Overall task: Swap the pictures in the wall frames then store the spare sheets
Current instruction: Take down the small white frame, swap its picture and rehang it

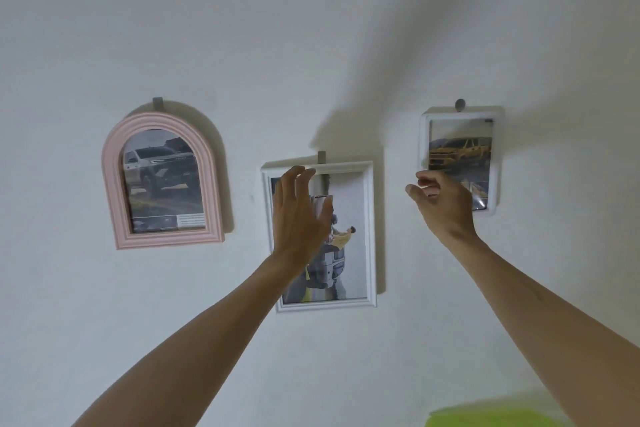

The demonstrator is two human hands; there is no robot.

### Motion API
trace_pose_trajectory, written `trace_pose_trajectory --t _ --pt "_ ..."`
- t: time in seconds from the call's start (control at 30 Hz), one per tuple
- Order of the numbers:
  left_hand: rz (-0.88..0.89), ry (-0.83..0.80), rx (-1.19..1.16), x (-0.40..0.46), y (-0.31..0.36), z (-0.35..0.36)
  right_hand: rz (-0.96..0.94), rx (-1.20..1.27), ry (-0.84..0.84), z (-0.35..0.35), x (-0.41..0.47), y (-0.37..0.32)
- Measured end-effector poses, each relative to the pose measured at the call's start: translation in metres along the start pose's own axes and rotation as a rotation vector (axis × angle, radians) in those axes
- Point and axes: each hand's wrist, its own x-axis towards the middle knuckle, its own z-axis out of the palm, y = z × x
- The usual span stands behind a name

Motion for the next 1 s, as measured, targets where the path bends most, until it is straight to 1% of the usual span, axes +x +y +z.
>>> trace_pose_trajectory --t 0.07,0.17,0.27,0.4,0.5,0.57,0.67,0.8,1.0 --pt "0.036 -0.033 -0.028 0.004 0.015 0.015 -0.024 -0.04 0.049 -0.016 0.007 0.007" --pt "0.039 -0.088 -0.079 0.011 0.042 0.038 -0.038 -0.105 0.107 -0.043 0.021 0.02" --pt "0.028 -0.108 -0.118 0.022 0.071 0.065 0.012 -0.122 0.15 -0.07 0.042 0.036" --pt "-0.175 -0.204 -0.217 0.036 0.108 0.102 0.161 -0.046 0.103 -0.102 0.072 0.058" --pt "-0.329 -0.272 -0.305 0.042 0.129 0.128 0.194 -0.045 0.039 -0.114 0.088 0.074" --pt "-0.415 -0.289 -0.323 0.045 0.138 0.144 0.213 -0.026 -0.021 -0.116 0.095 0.084" --pt "-0.53 -0.265 -0.334 0.046 0.146 0.162 0.219 0.013 -0.095 -0.112 0.101 0.098" --pt "-0.627 -0.176 -0.37 0.047 0.152 0.173 0.171 0.04 -0.075 -0.106 0.109 0.113" --pt "-0.637 -0.141 -0.385 0.049 0.157 0.165 0.141 0.091 -0.086 -0.108 0.111 0.116"
